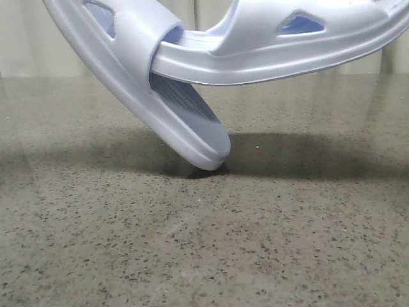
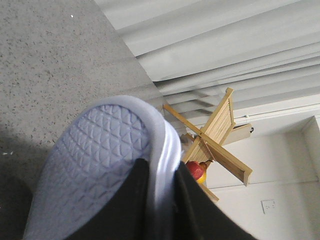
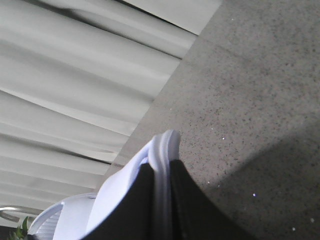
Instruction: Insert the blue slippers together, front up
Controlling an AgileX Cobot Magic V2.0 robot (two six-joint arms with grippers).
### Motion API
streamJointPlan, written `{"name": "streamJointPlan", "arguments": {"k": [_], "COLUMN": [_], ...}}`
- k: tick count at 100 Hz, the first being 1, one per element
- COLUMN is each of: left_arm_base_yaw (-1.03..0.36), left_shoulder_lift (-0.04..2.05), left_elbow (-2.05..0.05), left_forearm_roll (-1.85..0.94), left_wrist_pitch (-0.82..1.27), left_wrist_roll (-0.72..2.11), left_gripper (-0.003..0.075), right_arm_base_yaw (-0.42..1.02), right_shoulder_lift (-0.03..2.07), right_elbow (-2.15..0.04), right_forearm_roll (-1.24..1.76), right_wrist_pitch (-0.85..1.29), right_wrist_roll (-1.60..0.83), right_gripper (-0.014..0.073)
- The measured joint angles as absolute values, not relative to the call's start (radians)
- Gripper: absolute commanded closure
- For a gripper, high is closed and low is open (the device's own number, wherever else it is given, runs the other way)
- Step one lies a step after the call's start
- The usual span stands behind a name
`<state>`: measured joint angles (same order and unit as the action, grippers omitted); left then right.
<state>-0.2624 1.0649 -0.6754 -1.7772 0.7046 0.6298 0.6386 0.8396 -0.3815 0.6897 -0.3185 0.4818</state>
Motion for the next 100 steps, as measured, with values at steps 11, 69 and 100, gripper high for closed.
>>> {"name": "streamJointPlan", "arguments": {"k": [11,69,100], "left_arm_base_yaw": [-0.262,-0.259,-0.259], "left_shoulder_lift": [1.065,1.065,1.065], "left_elbow": [-0.675,-0.675,-0.681], "left_forearm_roll": [-1.781,-1.791,-1.805], "left_wrist_pitch": [0.712,0.712,0.714], "left_wrist_roll": [0.630,0.630,0.630], "left_gripper": [0.0704,0.0704,0.0704], "right_arm_base_yaw": [0.639,0.827,0.845], "right_shoulder_lift": [0.841,0.881,0.976], "right_elbow": [-0.370,-0.360,-0.358], "right_forearm_roll": [0.718,0.771,0.774], "right_wrist_pitch": [-0.317,-0.518,-0.516], "right_wrist_roll": [0.538,0.775,0.750], "right_gripper": [0.0701,0.0701,0.0700]}}
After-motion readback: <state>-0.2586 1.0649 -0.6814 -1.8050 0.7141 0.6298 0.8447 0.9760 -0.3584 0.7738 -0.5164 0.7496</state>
